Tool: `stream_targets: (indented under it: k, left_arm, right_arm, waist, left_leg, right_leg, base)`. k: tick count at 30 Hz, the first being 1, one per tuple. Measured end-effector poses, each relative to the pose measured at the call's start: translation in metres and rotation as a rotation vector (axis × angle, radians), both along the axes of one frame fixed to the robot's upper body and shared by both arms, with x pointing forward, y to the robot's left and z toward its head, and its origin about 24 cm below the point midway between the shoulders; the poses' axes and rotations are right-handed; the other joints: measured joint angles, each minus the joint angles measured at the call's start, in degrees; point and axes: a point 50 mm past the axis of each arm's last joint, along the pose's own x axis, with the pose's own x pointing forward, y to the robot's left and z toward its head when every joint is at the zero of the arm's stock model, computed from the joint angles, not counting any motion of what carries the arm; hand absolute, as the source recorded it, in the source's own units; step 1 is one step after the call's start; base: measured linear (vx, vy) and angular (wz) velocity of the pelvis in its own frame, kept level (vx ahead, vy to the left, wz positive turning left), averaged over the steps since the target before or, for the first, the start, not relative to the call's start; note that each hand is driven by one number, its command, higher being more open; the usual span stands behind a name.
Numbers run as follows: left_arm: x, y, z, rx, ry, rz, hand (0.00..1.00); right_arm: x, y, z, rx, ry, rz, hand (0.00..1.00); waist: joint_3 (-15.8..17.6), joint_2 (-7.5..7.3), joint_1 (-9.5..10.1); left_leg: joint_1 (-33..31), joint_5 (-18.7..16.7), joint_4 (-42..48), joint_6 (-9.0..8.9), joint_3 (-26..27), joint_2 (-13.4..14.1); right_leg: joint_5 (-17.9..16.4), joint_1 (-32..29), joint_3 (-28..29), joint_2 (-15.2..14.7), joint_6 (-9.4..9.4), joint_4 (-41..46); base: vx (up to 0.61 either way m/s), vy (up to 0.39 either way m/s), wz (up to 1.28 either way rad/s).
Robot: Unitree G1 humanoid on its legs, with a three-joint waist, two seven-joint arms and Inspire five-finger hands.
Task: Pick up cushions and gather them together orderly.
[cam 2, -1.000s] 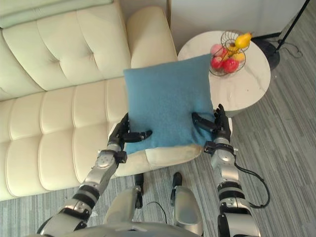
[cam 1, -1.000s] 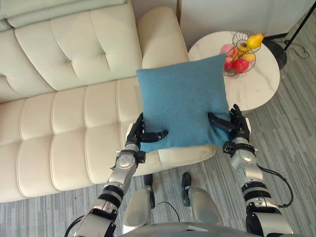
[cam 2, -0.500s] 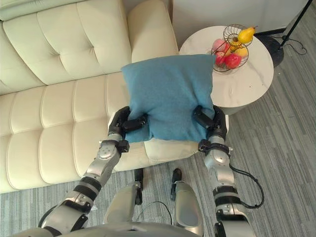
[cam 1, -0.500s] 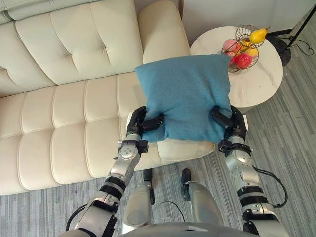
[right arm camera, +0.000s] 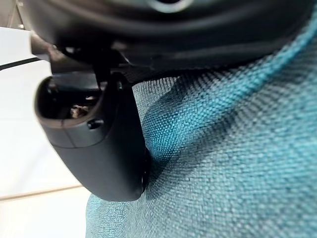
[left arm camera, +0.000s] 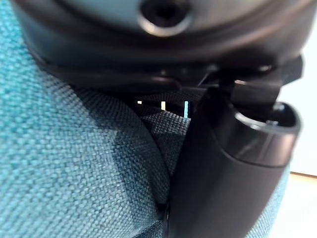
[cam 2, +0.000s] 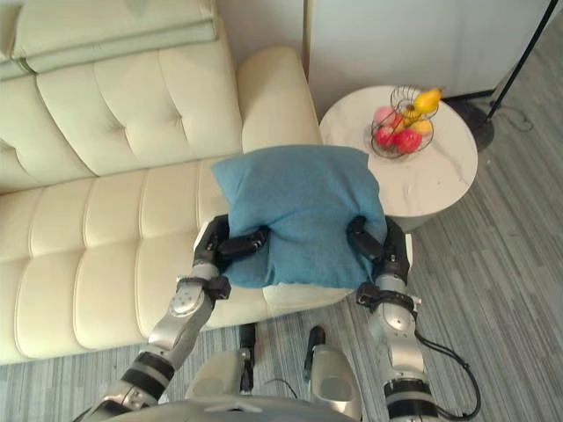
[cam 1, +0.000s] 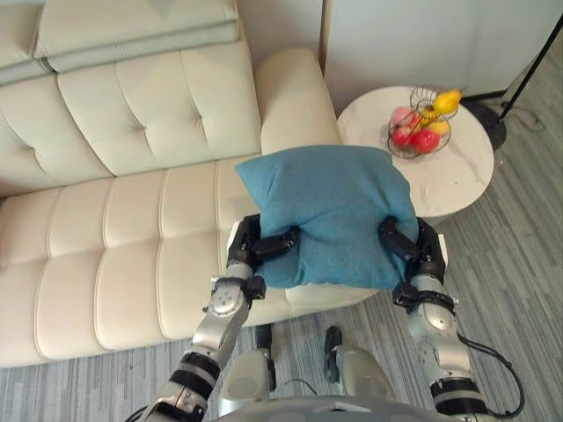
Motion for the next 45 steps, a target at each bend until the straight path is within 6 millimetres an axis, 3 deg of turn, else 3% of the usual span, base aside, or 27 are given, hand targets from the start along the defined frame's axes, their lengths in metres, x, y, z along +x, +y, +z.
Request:
stream_targets:
  k: [5,10,13,16,18,19,20,21,23,25,27,28,29,30,31,34,35,37,38,40,45]
  left_arm:
    - [-0.021,0.003,0.004,-0.100,-0.005,0.026,0.00]
    - [-0.031,0.003,0.003,-0.130,0.004,0.027,0.00]
    - [-0.033,0.001,0.003,-0.136,0.007,0.020,0.00]
    - [-0.032,-0.003,0.007,-0.158,-0.008,0.023,0.00]
    - [-0.029,-0.004,0.012,-0.164,-0.031,0.022,0.00]
    - [-0.027,-0.005,0.014,-0.174,-0.039,0.022,0.00]
    - [-0.027,-0.005,0.014,-0.180,-0.037,0.024,0.00]
    - [-0.028,-0.007,0.012,-0.185,-0.029,0.022,0.00]
    - [-0.027,-0.007,0.014,-0.188,-0.041,0.024,0.00]
    - [-0.027,-0.009,0.015,-0.197,-0.050,0.017,0.00]
    - [-0.027,-0.016,0.016,-0.206,-0.055,-0.009,0.00]
    - [-0.025,-0.018,0.016,-0.203,-0.059,-0.020,0.00]
    - [-0.024,-0.017,0.016,-0.197,-0.057,-0.021,0.00]
    - [-0.025,-0.015,0.008,-0.180,-0.027,-0.018,0.00]
    - [-0.029,-0.013,0.000,-0.171,0.009,-0.010,0.00]
    - [-0.035,-0.009,-0.005,-0.162,0.035,0.003,0.00]
    - [-0.036,-0.008,-0.006,-0.160,0.040,0.009,0.00]
    - [-0.037,-0.008,-0.007,-0.160,0.044,0.009,0.00]
    - [-0.036,-0.008,-0.007,-0.158,0.042,0.006,0.00]
    - [-0.035,-0.009,-0.006,-0.159,0.038,0.004,0.00]
    - [-0.038,-0.016,-0.008,-0.156,0.057,-0.030,0.00]
  right_arm:
    - [-0.013,0.005,0.022,-0.104,-0.079,0.030,0.00]
    - [-0.024,0.005,0.024,-0.169,-0.074,0.030,0.00]
    - [-0.029,0.005,0.024,-0.196,-0.070,0.017,0.00]
    - [-0.028,0.006,0.031,-0.231,-0.098,-0.001,0.00]
    - [-0.023,0.006,0.037,-0.248,-0.128,-0.009,0.00]
    - [-0.019,0.006,0.041,-0.260,-0.147,-0.013,0.00]
    - [-0.017,0.007,0.041,-0.265,-0.148,-0.013,0.00]
    - [-0.017,0.006,0.041,-0.279,-0.145,-0.016,0.00]
    - [-0.015,0.006,0.042,-0.288,-0.153,-0.015,0.00]
    - [-0.013,0.003,0.045,-0.304,-0.162,-0.013,0.00]
    - [-0.013,-0.004,0.045,-0.329,-0.159,-0.031,0.00]
    - [-0.009,-0.007,0.041,-0.331,-0.143,-0.044,0.00]
    - [-0.008,-0.008,0.039,-0.331,-0.135,-0.046,0.00]
    - [-0.006,-0.005,0.030,-0.315,-0.100,-0.048,0.00]
    - [-0.008,-0.002,0.022,-0.321,-0.065,-0.041,0.00]
    - [-0.010,0.000,0.010,-0.317,-0.009,-0.024,0.00]
    - [-0.010,0.002,0.008,-0.315,0.002,-0.017,0.00]
    - [-0.011,0.002,0.007,-0.315,0.005,-0.016,0.00]
    - [-0.011,0.002,0.007,-0.315,0.002,-0.016,0.00]
    - [-0.010,0.001,0.008,-0.320,-0.003,-0.017,0.00]
    - [-0.020,-0.006,0.002,-0.310,0.032,-0.044,0.00]
  waist:
    - [-4.0,0.00,0.06]
    - [-5.1,0.12,0.02]
    - [-5.3,0.47,0.04]
    - [-5.4,0.84,1.10]
    - [-5.6,0.86,1.27]
    - [-5.5,0.35,1.18]
    - [-5.5,0.35,1.22]
    - [-5.5,0.47,1.31]
    - [-5.7,0.73,0.83]
    - [-6.0,1.20,-0.30]
    - [-6.8,2.22,-1.05]
    - [-6.8,2.17,-1.44]
    - [-6.7,1.69,-1.42]
    - [-6.8,0.30,-1.38]
    - [-6.8,-0.19,-1.37]
    - [-6.5,-0.15,-1.37]
    - [-6.2,-0.01,-1.41]
    - [-5.8,0.35,-1.75]
    - [-6.2,-0.24,-1.97]
    - [-6.1,-0.47,-2.09]
    - [-6.5,0.14,-1.91]
  left_leg:
    - [3.0,-0.1,-0.9,0.03,-0.3,0.0]
    - [3.9,-0.2,-0.5,0.13,-2.5,-0.3]
    - [0.9,-0.2,1.3,0.06,-5.6,-0.5]
    - [-5.6,0.6,5.6,-0.78,-9.3,-0.8]
    - [-10.2,6.2,5.1,-2.65,-9.7,-1.5]
    - [-11.8,4.9,7.6,-0.51,-6.8,-1.3]
    - [-13.1,0.4,14.5,0.89,-4.1,-0.7]
    - [-12.5,-6.8,24.4,2.28,-0.3,1.3]
    - [-6.6,-11.9,28.8,-0.59,3.3,5.1]
    - [-2.7,-12.9,26.6,-1.41,4.6,6.2]
    - [1.7,-13.3,17.4,-1.83,4.9,5.8]
    - [3.0,-14.2,11.0,-1.50,6.3,5.0]
    - [3.1,-13.8,10.1,-1.64,6.5,4.5]
    - [3.1,-12.6,8.9,-0.81,7.4,2.3]
    - [3.0,-12.7,9.4,-0.54,8.2,0.8]
    - [1.1,-13.6,12.1,1.92,9.3,-0.6]
    - [0.9,-13.8,12.3,3.03,9.3,-0.5]
    - [0.9,-13.8,12.3,3.31,8.2,0.0]
    - [0.2,-13.4,12.2,2.72,6.5,-0.2]
    - [-0.4,-13.3,12.1,2.38,5.3,-0.4]
    - [-1.5,-11.6,11.7,0.21,-1.3,0.2]
  right_leg:
    - [0.1,3.5,-0.3,0.2,0.20,-1.7]
    - [0.0,6.6,-2.5,0.4,0.31,-2.7]
    - [-0.1,6.1,-5.2,0.3,0.18,-2.6]
    - [-1.6,1.1,-8.7,-0.1,-1.04,1.8]
    - [-1.6,-2.4,-10.9,-0.8,-2.00,3.1]
    - [-0.6,-3.6,-13.2,-2.8,-2.95,2.2]
    - [-0.3,-3.6,-13.8,-3.1,-3.00,2.1]
    - [0.4,-2.5,-15.1,-3.2,-3.61,1.6]
    - [1.4,-1.7,-16.7,-3.2,-3.82,0.4]
    - [3.1,-1.8,-17.7,-3.2,-3.46,-0.9]
    - [5.8,-3.4,-18.2,-3.2,-2.69,-2.4]
    - [8.0,-5.2,-18.0,-3.7,-2.01,-3.2]
    - [8.8,-5.5,-17.5,-4.0,-1.81,-3.5]
    - [11.2,-5.9,-15.4,-5.1,-0.74,-5.2]
    - [13.4,-5.5,-13.3,-5.9,0.34,-7.2]
    - [17.9,-5.8,-8.1,-6.8,2.60,-9.5]
    - [17.2,-6.1,-5.0,-6.5,3.12,-8.1]
    - [11.1,-6.1,-1.1,-4.9,3.13,-1.7]
    - [6.5,-4.5,1.6,-3.3,2.56,-1.1]
    - [5.5,-3.5,1.8,-3.1,3.03,-2.8]
    - [3.4,-1.0,-1.8,-2.2,1.43,-2.7]
  base:
    - [0.01,0.008,0.03]
    - [-0.05,-0.007,0.21]
    - [-0.09,-0.026,0.57]
    - [-0.09,-0.033,0.65]
    - [-0.14,-0.048,0.74]
    - [-0.14,-0.030,0.64]
    - [-0.11,-0.048,0.74]
    - [-0.06,-0.044,0.54]
    - [-0.10,0.033,0.40]
    - [-0.13,0.144,0.32]
    - [-0.20,0.226,0.22]
    - [-0.18,0.197,-0.01]
    - [-0.23,0.225,-0.12]
    - [-0.17,0.168,-0.24]
    - [-0.21,0.217,-0.27]
    - [-0.19,0.228,-0.15]
    - [-0.13,0.148,0.01]
    - [-0.05,0.029,0.25]
    - [0.01,-0.058,0.44]
    - [0.04,-0.094,0.44]
    - [0.10,-0.082,0.67]
